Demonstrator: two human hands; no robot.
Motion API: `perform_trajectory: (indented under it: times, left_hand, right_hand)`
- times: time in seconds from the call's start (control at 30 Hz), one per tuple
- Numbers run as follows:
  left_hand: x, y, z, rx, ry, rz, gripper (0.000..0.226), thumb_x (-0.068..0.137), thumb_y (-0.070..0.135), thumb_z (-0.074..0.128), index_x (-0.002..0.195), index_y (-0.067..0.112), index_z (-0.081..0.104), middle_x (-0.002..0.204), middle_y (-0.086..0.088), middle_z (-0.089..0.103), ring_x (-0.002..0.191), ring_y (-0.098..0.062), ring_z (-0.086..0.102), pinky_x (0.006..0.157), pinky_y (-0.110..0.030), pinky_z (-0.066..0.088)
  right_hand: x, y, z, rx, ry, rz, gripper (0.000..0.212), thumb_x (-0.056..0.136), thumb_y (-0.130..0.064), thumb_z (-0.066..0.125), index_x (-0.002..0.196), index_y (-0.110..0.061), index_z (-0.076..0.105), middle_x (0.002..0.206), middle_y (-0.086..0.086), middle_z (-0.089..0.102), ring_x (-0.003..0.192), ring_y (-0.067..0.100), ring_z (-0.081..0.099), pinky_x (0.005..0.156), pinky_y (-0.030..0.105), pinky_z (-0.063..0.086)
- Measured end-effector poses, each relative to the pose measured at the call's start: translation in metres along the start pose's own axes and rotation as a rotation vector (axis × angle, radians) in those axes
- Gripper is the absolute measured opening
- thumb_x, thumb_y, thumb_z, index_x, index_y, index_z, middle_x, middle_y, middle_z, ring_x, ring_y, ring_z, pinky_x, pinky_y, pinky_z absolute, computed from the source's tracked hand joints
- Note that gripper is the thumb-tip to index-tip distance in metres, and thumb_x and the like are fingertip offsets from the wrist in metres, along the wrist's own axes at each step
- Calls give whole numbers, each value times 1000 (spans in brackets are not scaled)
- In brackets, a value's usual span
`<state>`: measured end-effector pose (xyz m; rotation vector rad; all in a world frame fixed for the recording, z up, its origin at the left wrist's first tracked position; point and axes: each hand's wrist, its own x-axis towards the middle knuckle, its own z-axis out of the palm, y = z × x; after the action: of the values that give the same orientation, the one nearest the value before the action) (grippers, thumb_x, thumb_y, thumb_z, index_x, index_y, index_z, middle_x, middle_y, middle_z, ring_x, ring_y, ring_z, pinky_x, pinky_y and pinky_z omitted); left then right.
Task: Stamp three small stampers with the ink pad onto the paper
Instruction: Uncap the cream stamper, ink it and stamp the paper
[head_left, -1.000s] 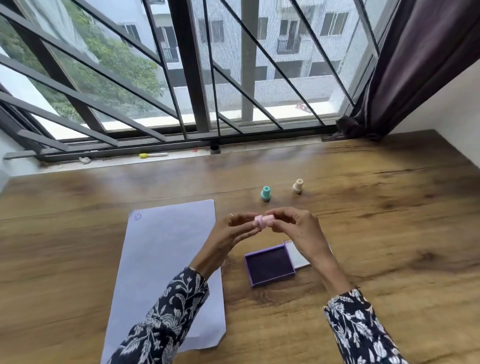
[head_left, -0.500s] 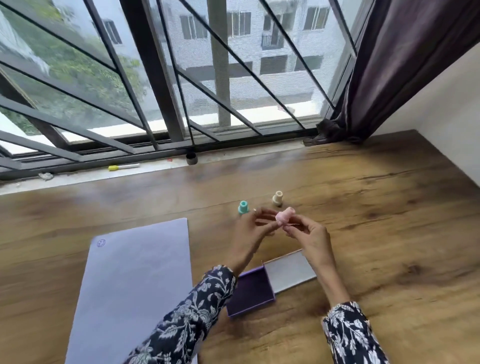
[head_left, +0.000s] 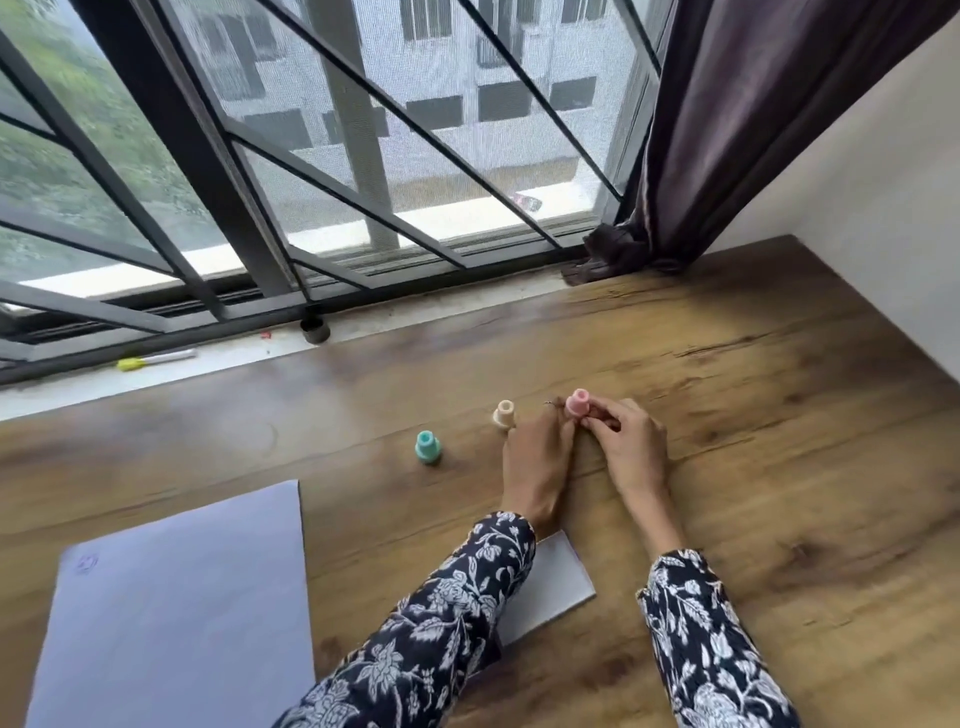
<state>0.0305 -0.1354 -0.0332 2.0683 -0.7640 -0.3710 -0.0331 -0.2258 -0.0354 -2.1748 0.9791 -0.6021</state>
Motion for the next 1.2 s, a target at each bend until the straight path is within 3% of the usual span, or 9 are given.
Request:
perform_trajectory:
  times: [0.17, 0.3, 0.37, 0.6, 0.73, 0.87, 1.0, 1.1, 1.2]
  left_hand:
    - [-30, -24, -16, -49, 142, -70, 11, 86, 25, 57, 79, 17, 60, 65, 8, 63, 62, -9, 57, 60, -28, 44]
    - [-34, -42, -31, -121, 167, -256, 12, 87, 23, 54, 82, 12, 56, 71, -14, 70, 66, -32, 66, 66, -46, 55]
    - [-30, -41, -36, -99, 163, -265, 9, 89, 22, 50, 91, 15, 55, 70, -13, 70, 62, -28, 67, 66, -46, 56]
    - [-24, -28, -44, -300, 140, -307, 17, 90, 11, 44, 91, 16, 60, 64, -9, 67, 40, -8, 57, 40, -21, 50]
    - [-35, -26, -56, -457, 121, -329, 14, 89, 14, 52, 95, 18, 64, 65, -2, 67, 49, -13, 61, 45, -21, 50]
    - [-63, -21, -76, -631, 33, -266, 9, 86, 21, 60, 92, 28, 62, 77, 4, 69, 63, -15, 67, 51, -23, 53]
    - [-94, -22, -98, -740, -72, -256, 16, 88, 18, 56, 102, 24, 63, 90, 4, 68, 75, -5, 65, 63, -22, 56]
    - [-114, -25, -114, -850, -85, -269, 19, 87, 12, 58, 105, 11, 64, 96, -5, 69, 82, -9, 67, 67, -19, 55]
    - [-130, -26, -123, -788, -47, -233, 21, 82, 8, 64, 103, 6, 66, 94, -7, 70, 82, -8, 67, 71, -17, 54]
  right_hand:
    - [-30, -5, 8, 107, 117, 97, 12, 74, -7, 71, 85, -10, 71, 82, 12, 68, 63, 15, 56, 62, 16, 37]
    - [-40, -21, 26, 106, 48, 50, 8, 74, -9, 71, 82, -10, 70, 85, 10, 70, 64, 17, 60, 62, 17, 37]
    - [-34, -29, 34, 89, -5, 10, 14, 74, -7, 70, 88, -7, 70, 91, 11, 72, 73, 23, 65, 71, 22, 41]
    - [-25, -42, 44, 36, -112, -99, 26, 74, -1, 66, 98, -11, 67, 96, 12, 70, 83, 26, 63, 74, 22, 41]
    - [-41, -45, 28, 130, -170, -146, 42, 72, 0, 70, 109, -19, 64, 100, 6, 70, 90, 17, 65, 85, 23, 50]
    - [-68, -52, 6, 277, -212, -131, 33, 78, -9, 69, 104, -28, 65, 93, -7, 71, 85, 5, 67, 77, 17, 51]
    - [-96, -67, -7, 483, -370, -121, 27, 88, -12, 57, 102, -35, 63, 91, -12, 70, 75, 2, 67, 68, 18, 55]
    - [-117, -75, -3, 531, -388, -106, 20, 90, -14, 54, 98, -28, 64, 85, -7, 68, 67, 4, 62, 60, 19, 52]
    - [-138, -84, 10, 688, -348, 17, 18, 93, -12, 48, 91, -20, 63, 85, 0, 66, 69, 5, 60, 59, 18, 50]
